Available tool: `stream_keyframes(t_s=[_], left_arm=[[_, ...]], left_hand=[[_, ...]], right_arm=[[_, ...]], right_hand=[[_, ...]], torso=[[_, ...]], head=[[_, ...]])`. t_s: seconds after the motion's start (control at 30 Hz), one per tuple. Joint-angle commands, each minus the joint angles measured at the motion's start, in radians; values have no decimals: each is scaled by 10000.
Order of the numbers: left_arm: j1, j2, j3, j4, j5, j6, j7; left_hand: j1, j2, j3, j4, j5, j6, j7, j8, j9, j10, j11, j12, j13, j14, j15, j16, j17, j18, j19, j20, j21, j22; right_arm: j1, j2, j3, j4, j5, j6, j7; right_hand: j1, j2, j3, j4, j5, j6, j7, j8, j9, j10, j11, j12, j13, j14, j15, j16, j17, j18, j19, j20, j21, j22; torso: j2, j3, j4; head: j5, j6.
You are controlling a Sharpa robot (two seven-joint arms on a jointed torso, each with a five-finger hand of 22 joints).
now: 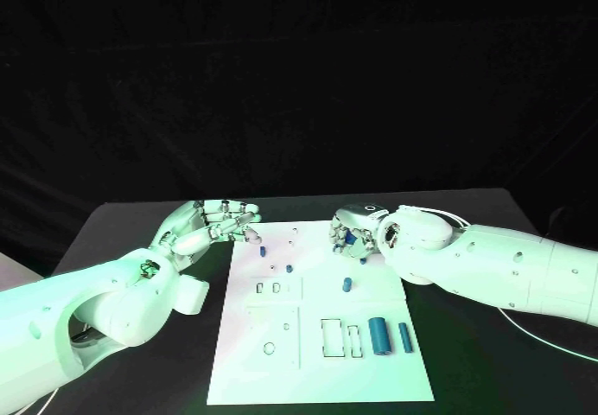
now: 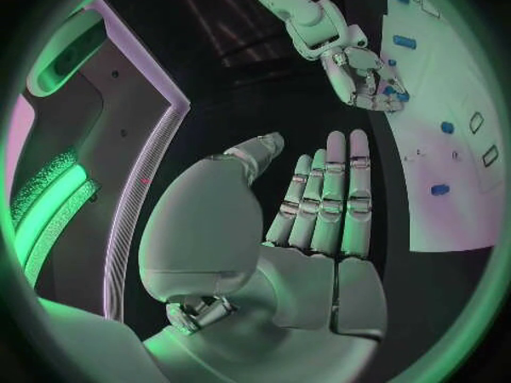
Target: Assemble the parts on the task board
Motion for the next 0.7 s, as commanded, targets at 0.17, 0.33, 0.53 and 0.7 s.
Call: stream_keyframes(t_s=[0.17,0.33,0.53,0.7], left_arm=[[14,29,10,-9,83,320,-63],[14,44,10,-24,86,357,-76],[14,66,10,-39,88,408,-84],[14,72,10,-56,96,423,-85]], left_hand=[[66,25,-17,8,-35,13,55,35,12,88,0,-29,8,5,-43,80,19,116,42,4,66,23],[67,46,-16,22,-46,14,59,35,14,92,2,-36,8,-9,-43,104,43,114,36,0,87,36],[59,55,-18,35,-50,15,61,34,15,92,4,-40,7,-18,-41,116,55,111,30,0,97,43],[59,55,-18,35,-50,15,61,34,15,92,4,-40,7,-18,-41,116,55,111,30,0,97,43]], right_arm=[[-51,27,-25,-26,-333,121,-292],[-59,61,-25,-5,-428,-188,-417],[-62,138,-25,41,-575,-832,-648],[-63,190,-23,97,-669,-1345,-786]], right_hand=[[109,54,164,-112,45,112,-2,59,67,150,-6,54,37,658,-63,79,0,-70,108,-49,95,619],[156,87,251,-196,50,154,-12,98,114,219,-25,58,59,653,-80,90,-7,-76,113,-60,123,658],[239,191,628,-466,21,333,-49,239,270,434,-90,70,141,639,-149,123,-32,-104,164,-90,245,828],[238,237,827,-737,363,459,-65,353,410,588,-130,69,213,642,-195,177,1,-138,234,-111,375,1000]], torso=[[7,-11,4],[17,-11,13],[13,-18,24],[20,-17,34]], head=[[-1,-30],[2,-20],[5,6],[47,23]])
